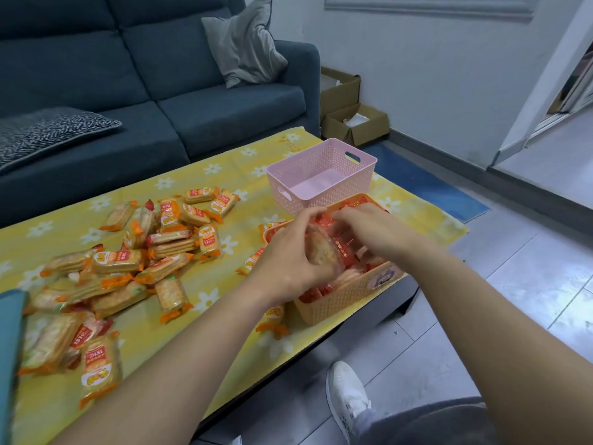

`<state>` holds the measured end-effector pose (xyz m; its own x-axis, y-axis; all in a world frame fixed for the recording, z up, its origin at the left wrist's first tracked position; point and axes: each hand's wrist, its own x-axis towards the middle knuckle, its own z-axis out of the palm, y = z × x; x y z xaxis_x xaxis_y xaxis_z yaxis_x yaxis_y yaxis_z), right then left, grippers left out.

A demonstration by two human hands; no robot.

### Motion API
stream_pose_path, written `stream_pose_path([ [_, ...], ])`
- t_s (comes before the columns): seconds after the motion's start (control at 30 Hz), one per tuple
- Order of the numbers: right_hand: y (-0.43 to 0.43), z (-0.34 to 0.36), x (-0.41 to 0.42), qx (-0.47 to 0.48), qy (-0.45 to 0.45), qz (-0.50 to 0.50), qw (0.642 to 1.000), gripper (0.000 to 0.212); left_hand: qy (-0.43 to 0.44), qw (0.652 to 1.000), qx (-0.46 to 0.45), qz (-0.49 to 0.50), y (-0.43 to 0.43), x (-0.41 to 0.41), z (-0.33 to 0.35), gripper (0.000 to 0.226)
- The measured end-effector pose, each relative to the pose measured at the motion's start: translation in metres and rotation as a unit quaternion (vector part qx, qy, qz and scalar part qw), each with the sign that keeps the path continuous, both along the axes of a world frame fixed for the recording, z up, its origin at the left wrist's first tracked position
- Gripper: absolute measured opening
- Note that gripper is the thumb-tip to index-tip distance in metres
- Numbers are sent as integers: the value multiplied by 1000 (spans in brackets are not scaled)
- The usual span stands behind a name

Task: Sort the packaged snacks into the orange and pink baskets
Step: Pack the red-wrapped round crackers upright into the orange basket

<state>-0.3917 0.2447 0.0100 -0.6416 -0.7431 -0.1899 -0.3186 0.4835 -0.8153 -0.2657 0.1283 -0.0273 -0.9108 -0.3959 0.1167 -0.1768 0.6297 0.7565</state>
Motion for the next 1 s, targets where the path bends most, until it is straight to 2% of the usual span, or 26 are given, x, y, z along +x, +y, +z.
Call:
stream_pose_path([
  [0.03,3,0,-5,-5,-10,-3,1000,28,7,1000,26,11,-3,1,1,87],
  [0.07,8,-1,-10,17,29,17,999,24,17,999,47,21,-6,2,3,83],
  [0.17,13,-12,-6,155,158,168,961,45,59,991,107,53,-17,8,9,70],
  [0.23,8,-20,1,229,141,240,933,50,78,984,141,76,-22,13,13,62],
  [0.3,0,-20,10,282,113,254,918,43,93,977,166,96,-28,16,13,55],
  [0.33,-3,-18,14,298,96,242,918,41,99,974,173,104,-31,18,12,52],
  [0.43,-3,-19,8,321,101,302,892,47,113,968,194,111,-34,19,13,43],
  [0.5,1,-20,-2,288,114,317,896,44,124,965,206,104,-34,19,16,39],
  [0.57,6,-20,-14,234,157,306,909,31,127,963,220,93,-33,20,18,36],
  [0.63,13,-15,-21,151,144,271,940,14,117,960,241,80,-33,20,19,40],
  [0.77,28,0,-28,46,125,115,984,27,84,961,262,41,-31,20,16,54],
  [0.9,30,2,-34,0,120,-25,992,13,63,969,239,3,-21,17,12,51],
  [1.0,28,1,-32,-28,68,-64,995,10,31,980,194,-16,-9,13,7,49],
])
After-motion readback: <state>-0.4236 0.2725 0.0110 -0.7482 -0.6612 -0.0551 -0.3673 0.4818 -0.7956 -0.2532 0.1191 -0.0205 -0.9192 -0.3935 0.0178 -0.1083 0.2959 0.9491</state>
